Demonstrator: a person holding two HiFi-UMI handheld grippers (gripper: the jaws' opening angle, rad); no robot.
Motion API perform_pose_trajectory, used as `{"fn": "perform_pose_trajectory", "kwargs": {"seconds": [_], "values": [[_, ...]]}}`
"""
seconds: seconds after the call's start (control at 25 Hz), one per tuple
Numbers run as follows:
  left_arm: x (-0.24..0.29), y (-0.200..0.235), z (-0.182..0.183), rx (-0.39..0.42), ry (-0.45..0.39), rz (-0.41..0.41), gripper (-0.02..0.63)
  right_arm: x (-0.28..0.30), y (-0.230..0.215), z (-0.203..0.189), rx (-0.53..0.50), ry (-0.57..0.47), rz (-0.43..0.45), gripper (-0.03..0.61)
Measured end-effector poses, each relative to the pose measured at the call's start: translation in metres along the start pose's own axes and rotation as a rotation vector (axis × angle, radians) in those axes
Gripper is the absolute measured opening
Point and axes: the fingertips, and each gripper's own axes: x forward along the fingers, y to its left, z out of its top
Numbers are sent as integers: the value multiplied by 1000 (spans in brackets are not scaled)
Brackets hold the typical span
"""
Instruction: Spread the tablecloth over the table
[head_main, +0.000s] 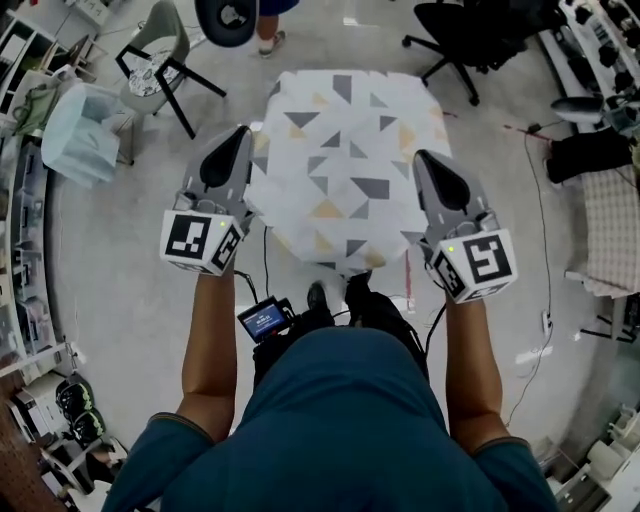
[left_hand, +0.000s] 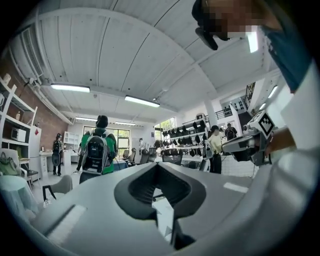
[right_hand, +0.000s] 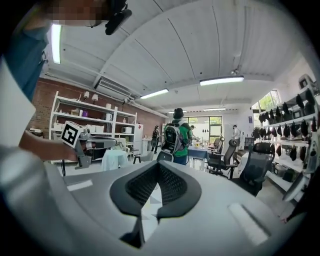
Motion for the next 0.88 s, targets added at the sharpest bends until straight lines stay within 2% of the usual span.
{"fn": "perform_pose_trajectory", "kwargs": {"seconds": [0.16, 0.28, 0.48, 0.88], "values": [[-18, -16, 48, 93, -58, -53, 0, -26, 20, 41, -18, -45, 3, 8], [-32, -25, 69, 148, -70, -79, 0, -45, 26, 62, -28, -79, -10, 8], [-50, -28, 86, 144, -115, -82, 0, -68, 29, 76, -43, -101, -36, 8], [-71, -30, 87, 127, -121, -65, 0, -90, 34, 83, -57, -115, -59, 8]]}}
